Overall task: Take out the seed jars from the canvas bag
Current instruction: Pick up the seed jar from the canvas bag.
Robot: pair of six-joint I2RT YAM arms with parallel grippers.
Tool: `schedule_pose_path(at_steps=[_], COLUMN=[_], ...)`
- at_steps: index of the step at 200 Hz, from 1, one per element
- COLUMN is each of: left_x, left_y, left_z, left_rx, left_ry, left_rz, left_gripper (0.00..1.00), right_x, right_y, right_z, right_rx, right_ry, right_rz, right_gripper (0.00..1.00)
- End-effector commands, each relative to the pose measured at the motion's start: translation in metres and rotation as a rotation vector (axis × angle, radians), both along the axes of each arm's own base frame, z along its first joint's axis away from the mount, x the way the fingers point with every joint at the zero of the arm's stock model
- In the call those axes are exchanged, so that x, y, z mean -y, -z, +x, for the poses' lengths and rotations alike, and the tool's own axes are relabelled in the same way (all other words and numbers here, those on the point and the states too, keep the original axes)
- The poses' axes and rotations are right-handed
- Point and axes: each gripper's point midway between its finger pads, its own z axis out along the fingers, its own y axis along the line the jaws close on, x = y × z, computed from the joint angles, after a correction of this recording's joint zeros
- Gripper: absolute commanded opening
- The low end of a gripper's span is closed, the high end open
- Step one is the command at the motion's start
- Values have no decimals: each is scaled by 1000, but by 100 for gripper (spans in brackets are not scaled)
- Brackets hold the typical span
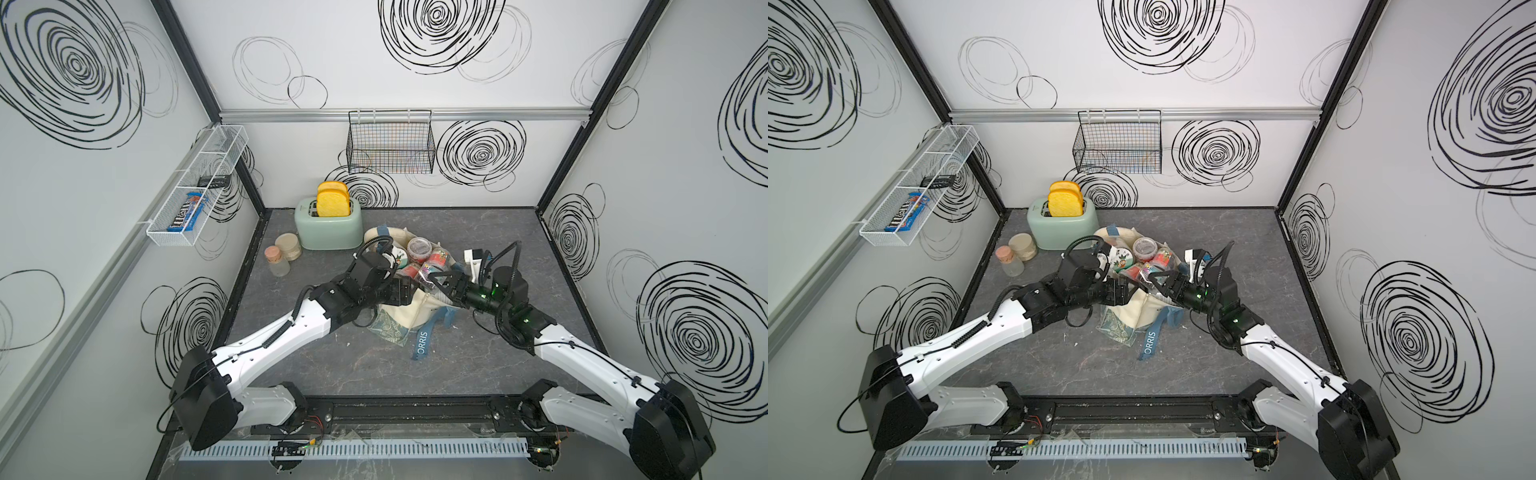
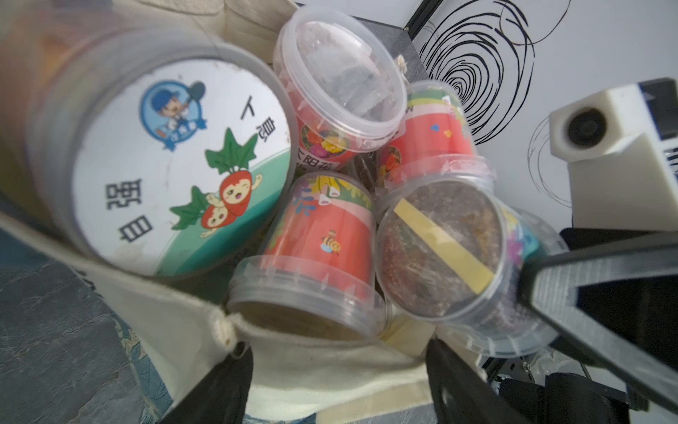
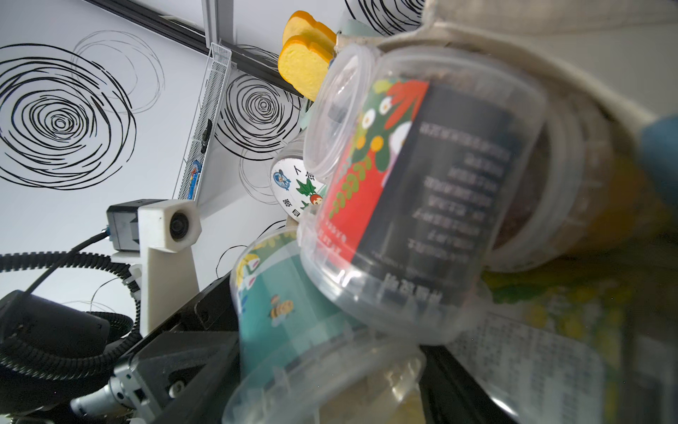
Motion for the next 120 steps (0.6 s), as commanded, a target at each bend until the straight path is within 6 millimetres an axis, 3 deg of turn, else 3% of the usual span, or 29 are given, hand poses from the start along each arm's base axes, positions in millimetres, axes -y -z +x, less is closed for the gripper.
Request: schedule_pose_path(at_steps=[1, 77, 120], left_x=[-11, -24, -29], left_y=[-7, -20, -30], left_z=[0, 4, -2], left_rx=[24, 45, 60], left_ry=[-19, -43, -46], left_rz=[1, -1, -4], left_gripper=[79, 79, 79], right_x=[0, 10, 40], right_y=[-17, -30, -51], right_z=[-4, -16, -22], right_rx=[56, 103, 194], right_ry=[-4, 5, 95], right_rz=[23, 20, -86], right_gripper=[67, 67, 68])
